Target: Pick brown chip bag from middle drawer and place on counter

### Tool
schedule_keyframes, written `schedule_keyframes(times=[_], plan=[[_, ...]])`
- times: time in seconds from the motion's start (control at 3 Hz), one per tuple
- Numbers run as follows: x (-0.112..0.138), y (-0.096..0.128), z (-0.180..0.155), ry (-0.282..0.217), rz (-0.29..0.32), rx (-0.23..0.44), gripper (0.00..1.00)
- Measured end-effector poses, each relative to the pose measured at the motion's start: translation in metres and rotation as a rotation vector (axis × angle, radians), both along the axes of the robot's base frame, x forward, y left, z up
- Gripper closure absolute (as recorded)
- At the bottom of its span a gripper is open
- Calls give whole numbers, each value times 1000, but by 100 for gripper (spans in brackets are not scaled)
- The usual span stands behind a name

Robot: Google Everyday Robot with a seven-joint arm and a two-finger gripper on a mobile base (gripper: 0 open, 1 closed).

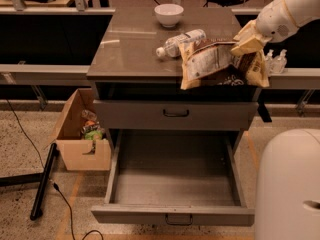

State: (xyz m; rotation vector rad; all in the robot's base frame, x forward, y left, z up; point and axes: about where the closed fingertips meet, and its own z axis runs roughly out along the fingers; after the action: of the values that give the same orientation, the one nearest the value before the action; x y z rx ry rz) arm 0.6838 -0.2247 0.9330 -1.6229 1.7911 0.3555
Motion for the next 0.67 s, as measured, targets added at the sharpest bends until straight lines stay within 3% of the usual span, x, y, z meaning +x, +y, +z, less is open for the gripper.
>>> schedule_keyframes(times=[0.67], plan=[[62,19,4,-98,-111,82,100]])
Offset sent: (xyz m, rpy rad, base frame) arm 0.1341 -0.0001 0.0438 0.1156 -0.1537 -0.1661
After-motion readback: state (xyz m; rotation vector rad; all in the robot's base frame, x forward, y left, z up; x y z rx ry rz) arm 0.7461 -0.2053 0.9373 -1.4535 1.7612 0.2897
